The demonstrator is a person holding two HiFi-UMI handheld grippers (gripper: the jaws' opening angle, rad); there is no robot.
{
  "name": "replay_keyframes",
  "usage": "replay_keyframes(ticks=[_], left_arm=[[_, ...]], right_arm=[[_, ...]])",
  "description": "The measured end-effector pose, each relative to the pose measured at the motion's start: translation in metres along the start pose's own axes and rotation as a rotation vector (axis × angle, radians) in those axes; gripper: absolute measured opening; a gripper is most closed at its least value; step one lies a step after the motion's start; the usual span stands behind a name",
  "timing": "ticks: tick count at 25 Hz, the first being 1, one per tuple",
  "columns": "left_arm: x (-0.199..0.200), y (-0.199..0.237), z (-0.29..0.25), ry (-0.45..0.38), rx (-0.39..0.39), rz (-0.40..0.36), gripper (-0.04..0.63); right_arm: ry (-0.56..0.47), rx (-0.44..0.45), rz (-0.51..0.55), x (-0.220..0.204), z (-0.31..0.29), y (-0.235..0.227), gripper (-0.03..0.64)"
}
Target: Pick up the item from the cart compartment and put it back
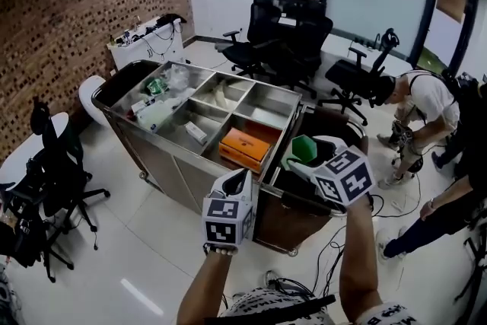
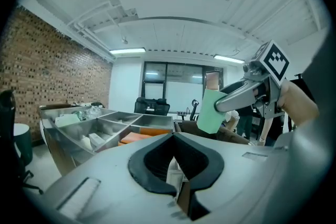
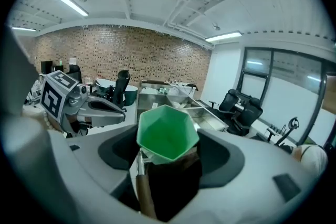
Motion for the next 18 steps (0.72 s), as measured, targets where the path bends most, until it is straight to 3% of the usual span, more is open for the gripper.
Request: replay_keyframes(ticks=[6,18], left_arm=[[0.029,0.018,-0.033,-0.032,0.015,-0.004,0.003],[0.055,0.053,-0.087,0.026,0.027,0.023,0.002]], right_arm=[[-0.008,-0.022,0.032,0.044,-0.016,-0.034,0.345],[0.082,0.015,0.042,0.092,-0.081,-0.090,0.345]])
Point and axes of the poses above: the fingertips, and each gripper's own axes: z backward along the fingers, y to its left, x out of its top, the point moved 4 cm from there along z, backward along the fingers, and after that the axes turned 9 degrees about -z, right-handed, at the moved point
